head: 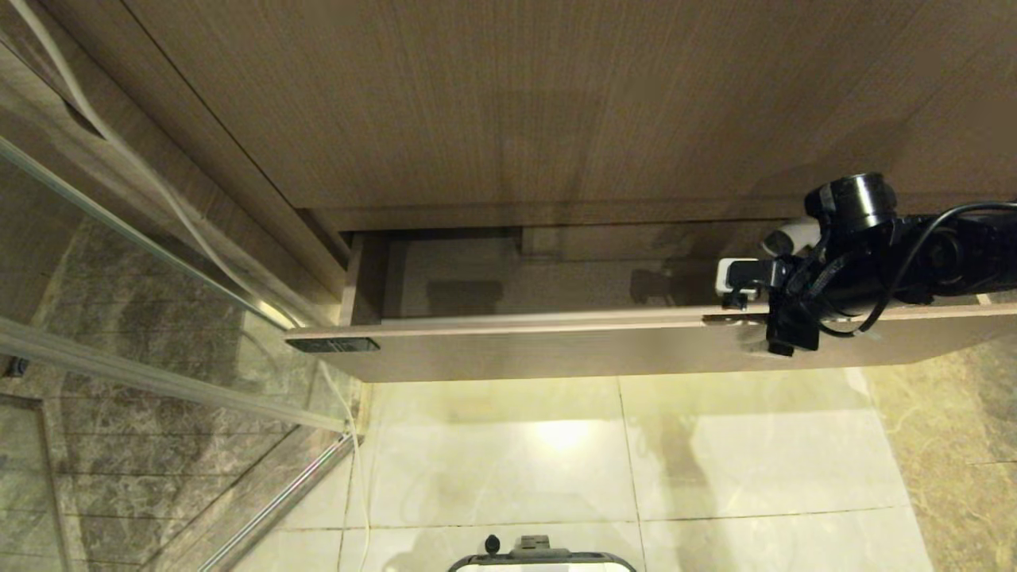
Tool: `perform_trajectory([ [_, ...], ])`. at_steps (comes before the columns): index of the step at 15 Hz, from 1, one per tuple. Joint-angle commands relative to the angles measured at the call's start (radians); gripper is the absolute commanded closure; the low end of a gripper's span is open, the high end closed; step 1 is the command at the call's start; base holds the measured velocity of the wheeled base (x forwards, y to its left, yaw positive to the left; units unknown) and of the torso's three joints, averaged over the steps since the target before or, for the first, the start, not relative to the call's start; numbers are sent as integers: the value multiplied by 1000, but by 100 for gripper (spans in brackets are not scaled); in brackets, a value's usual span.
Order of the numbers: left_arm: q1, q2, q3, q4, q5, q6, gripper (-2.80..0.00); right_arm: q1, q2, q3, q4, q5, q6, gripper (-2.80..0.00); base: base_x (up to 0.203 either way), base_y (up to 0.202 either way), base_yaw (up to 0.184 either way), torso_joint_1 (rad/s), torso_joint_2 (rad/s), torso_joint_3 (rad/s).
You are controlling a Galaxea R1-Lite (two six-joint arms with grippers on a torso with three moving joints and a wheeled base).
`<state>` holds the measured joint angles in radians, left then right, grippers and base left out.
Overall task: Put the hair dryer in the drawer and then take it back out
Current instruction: Pull open the drawer
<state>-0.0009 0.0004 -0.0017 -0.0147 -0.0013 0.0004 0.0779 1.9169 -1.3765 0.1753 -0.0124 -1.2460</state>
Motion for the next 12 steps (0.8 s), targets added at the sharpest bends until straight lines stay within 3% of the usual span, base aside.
perform_trajectory([
  [1, -1, 1, 2, -1, 0, 0, 0, -2, -77, 57, 29, -36, -6, -280, 0, 0, 0, 0, 0, 0],
  [7, -1, 1, 0, -1, 0, 0, 0, -37, -345, 258, 103, -99, -5, -280, 0, 0, 0, 0, 0, 0],
  [12, 1, 1, 0, -1, 0, 0, 0, -102, -709, 416, 157, -104, -5, -280, 0, 0, 0, 0, 0, 0],
])
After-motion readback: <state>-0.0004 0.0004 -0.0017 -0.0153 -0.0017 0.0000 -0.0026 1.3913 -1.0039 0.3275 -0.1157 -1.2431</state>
